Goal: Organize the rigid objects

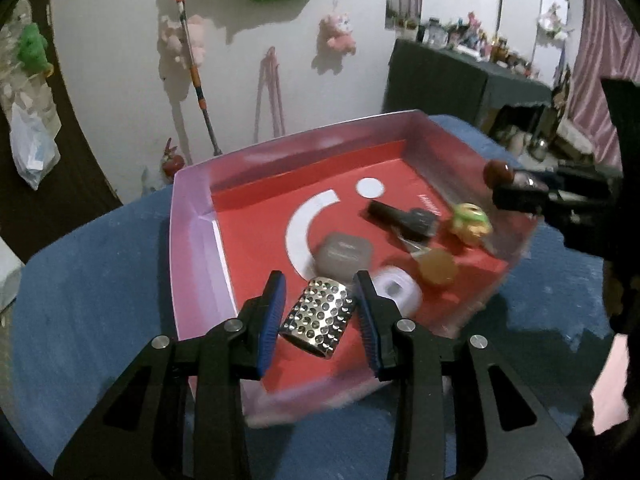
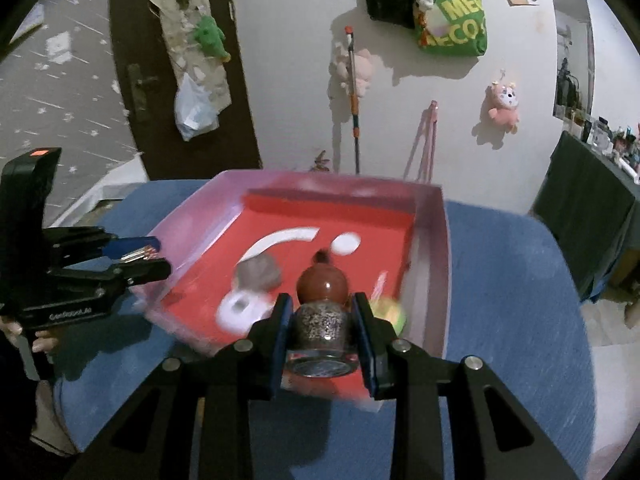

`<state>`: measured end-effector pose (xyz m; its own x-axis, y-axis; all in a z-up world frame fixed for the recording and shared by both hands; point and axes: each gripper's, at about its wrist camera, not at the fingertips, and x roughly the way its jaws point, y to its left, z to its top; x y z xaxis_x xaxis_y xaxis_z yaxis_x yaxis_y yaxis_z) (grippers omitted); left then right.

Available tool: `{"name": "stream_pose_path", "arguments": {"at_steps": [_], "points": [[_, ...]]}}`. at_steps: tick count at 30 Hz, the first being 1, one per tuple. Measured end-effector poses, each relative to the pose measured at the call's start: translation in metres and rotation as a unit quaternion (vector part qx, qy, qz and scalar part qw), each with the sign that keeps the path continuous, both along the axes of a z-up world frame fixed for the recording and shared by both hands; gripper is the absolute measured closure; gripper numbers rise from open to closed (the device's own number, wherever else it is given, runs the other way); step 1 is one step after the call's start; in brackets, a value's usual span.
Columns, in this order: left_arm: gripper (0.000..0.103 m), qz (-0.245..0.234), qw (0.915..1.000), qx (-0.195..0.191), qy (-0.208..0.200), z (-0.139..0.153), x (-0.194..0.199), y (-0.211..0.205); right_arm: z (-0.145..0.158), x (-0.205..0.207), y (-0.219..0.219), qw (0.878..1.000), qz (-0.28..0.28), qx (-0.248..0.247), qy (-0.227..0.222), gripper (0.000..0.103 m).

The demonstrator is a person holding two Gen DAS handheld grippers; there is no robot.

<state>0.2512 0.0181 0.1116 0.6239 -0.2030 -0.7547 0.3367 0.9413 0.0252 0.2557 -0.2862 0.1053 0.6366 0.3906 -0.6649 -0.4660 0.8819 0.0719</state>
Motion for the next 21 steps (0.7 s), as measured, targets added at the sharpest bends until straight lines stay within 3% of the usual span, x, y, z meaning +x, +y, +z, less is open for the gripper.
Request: {"name": "stream_pose_path", "arguments": {"at_steps": [8,21], "points": [[0.07,-0.001,0.9956,0.058,0.073,-0.032,0.064,-0.005,-0.019,0.092,0.019,0.995,-0.001,-0.078,0.066,0.07],[0.07,-0.004,0.9865,0.108,0.123,-0.062,0.09,-0.011,-0.051,0.136,0.038,0.977,0.01,-0.172,0.129,0.07]]}}
